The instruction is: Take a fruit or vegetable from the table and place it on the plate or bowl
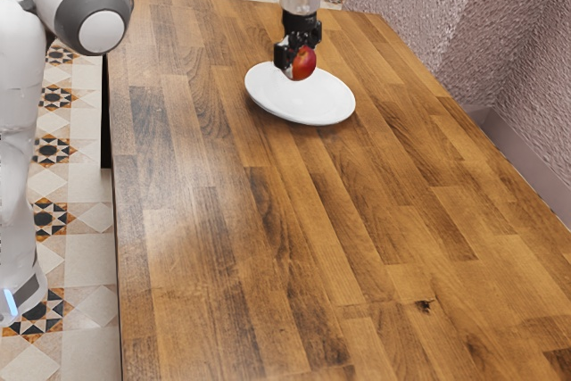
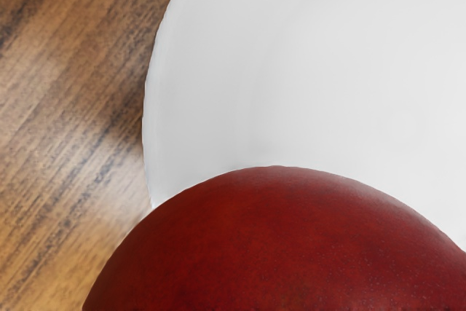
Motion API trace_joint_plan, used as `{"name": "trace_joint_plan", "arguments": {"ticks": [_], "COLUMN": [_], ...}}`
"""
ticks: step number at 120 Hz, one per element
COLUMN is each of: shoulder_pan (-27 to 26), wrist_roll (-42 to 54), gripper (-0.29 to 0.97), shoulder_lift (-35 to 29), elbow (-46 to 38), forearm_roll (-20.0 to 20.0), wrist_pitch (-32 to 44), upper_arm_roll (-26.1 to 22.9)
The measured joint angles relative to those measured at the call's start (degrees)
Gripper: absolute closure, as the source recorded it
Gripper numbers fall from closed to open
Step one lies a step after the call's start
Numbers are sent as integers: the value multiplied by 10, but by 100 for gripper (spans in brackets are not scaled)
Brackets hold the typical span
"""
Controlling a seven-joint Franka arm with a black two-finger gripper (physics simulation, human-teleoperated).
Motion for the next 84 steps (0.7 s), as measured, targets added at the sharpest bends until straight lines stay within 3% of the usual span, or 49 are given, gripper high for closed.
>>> {"name": "trace_joint_plan", "arguments": {"ticks": [10, 30, 43, 58, 84], "shoulder_pan": [66, 133, 196, 220, 226], "wrist_roll": [5, 20, 31, 42, 57], "gripper": [55, 62, 66, 67, 24], "shoulder_lift": [24, 50, 89, 112, 107], "elbow": [28, 53, 98, 123, 125], "forearm_roll": [-1, -11, -16, -18, -61], "wrist_pitch": [-2, -7, -11, -15, -9], "upper_arm_roll": [-67, -100, -160, -180, -180]}}
